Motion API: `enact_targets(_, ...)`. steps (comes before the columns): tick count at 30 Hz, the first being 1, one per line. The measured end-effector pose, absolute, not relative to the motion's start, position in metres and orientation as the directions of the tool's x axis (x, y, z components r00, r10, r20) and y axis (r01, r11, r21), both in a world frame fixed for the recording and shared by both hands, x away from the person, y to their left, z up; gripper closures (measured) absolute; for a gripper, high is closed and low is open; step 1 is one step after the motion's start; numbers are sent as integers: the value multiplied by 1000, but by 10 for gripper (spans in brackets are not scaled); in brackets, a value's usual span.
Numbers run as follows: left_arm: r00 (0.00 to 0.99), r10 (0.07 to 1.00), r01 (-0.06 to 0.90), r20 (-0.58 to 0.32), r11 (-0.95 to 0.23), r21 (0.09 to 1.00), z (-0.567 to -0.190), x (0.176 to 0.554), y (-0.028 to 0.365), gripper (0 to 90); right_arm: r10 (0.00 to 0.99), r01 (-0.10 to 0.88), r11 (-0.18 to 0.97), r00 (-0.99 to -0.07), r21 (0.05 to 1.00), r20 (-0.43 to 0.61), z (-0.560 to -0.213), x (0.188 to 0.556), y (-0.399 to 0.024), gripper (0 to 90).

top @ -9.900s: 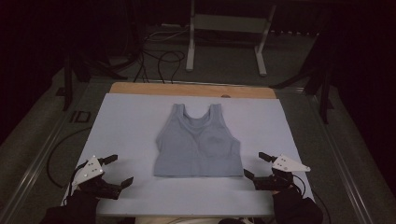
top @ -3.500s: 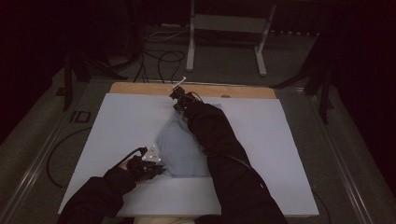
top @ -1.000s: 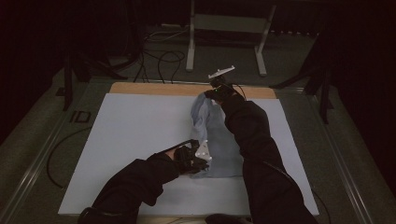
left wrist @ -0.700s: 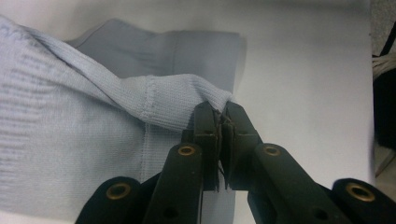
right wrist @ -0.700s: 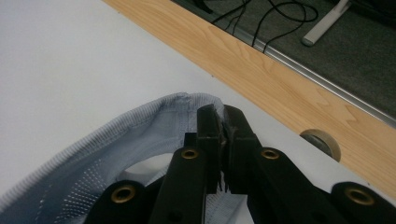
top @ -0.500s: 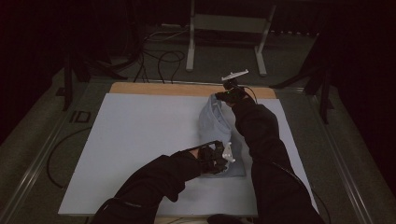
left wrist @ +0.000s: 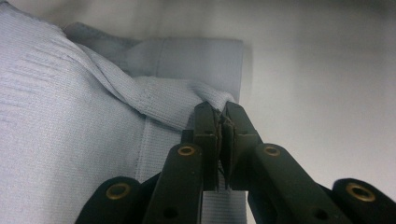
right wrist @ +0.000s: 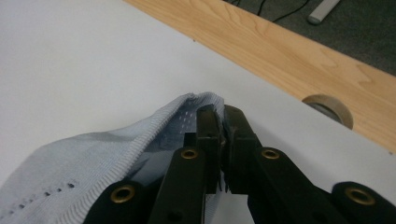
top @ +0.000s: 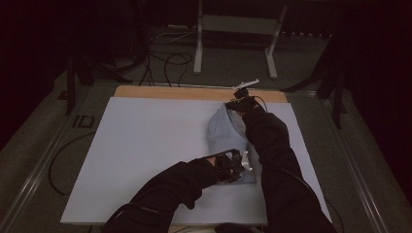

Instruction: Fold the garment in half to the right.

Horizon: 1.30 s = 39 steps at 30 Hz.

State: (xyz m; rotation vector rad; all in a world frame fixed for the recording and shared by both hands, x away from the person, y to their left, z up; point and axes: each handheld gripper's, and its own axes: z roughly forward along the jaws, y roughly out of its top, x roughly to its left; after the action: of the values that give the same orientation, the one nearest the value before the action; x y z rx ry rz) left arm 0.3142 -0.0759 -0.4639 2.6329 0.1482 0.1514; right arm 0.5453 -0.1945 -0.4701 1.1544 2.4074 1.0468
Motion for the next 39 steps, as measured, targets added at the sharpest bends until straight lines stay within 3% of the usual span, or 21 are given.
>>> enact_targets(12, 988, 133, 74, 84, -862, 502, -462, 321, -99, 864, 768, 574, 415, -637, 706, 66, -482, 548, -205, 842)
enact_targets(13, 988, 130, 72, 80, -859, 507, -462, 322, -103, 864, 767, 576, 412, -638, 706, 73, -482, 547, -206, 809)
enact_targets(14, 989, 127, 70, 79, -859, 507, -463, 322, -105, 864, 769, 581, 400, -634, 709, 85, -483, 547, -209, 674)
enact_targets(16, 989, 124, 70, 75, -860, 505, -466, 322, -109, 864, 770, 587, 395, -632, 707, 95, -483, 545, -212, 530)
enact_targets(18, 989, 125, 70, 75, -861, 505, -468, 322, -111, 864, 770, 584, 394, -632, 710, 93, -483, 544, -214, 487)
enact_targets(19, 990, 128, 79, 64, -861, 502, -473, 323, -114, 863, 770, 585, 377, -629, 718, 108, -481, 541, -222, 348)
enact_targets(24, 989, 138, 94, 52, -863, 497, -479, 328, -116, 862, 764, 596, 369, -632, 713, 132, -478, 535, -237, 198)
enact_targets(33, 988, 154, 127, 13, -857, 500, -488, 332, -118, 841, 787, 598, 374, -609, 709, 99, -472, 523, -250, 147)
enact_targets(39, 990, 143, 118, 9, -851, 512, -487, 329, -119, 762, 786, 581, 364, -611, 728, 95, -462, 516, -255, 142)
